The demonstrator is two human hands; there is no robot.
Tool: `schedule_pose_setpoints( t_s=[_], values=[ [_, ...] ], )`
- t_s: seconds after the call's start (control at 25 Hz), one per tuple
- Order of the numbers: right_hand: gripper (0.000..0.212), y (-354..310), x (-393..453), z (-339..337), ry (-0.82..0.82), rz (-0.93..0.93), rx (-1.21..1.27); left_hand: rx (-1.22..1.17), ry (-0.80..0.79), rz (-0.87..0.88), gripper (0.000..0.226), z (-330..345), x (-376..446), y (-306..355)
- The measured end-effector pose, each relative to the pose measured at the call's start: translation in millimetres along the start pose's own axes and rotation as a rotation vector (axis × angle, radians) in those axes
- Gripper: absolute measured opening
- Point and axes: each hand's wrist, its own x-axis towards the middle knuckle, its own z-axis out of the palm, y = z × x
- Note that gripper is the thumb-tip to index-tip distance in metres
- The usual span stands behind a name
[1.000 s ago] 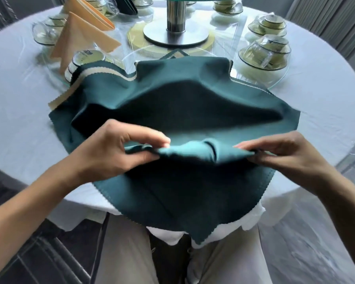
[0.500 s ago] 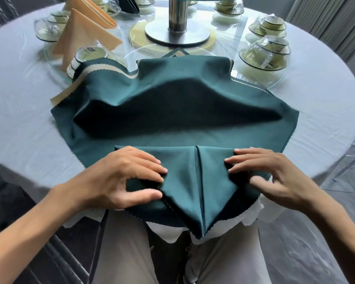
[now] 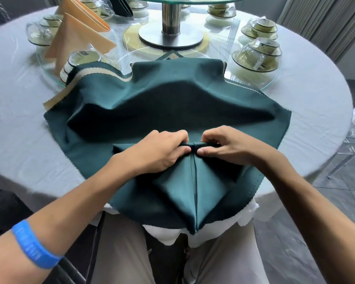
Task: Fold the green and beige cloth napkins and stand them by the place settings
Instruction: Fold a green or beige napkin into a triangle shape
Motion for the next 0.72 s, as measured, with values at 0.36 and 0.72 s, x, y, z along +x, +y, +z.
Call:
schedule_pose_setpoints(
  t_s=[0.36, 0.72],
  values=[
    [0.033, -23, -63, 71, 0.464, -0.111, -0.267, 0.157, 0.33, -0.032, 0.049, 54, -62, 34],
    [0.056, -27, -41, 101, 0.434, 0.14, -0.448, 0.128, 0.361, -0.061, 0.06, 75, -69, 53]
  ],
)
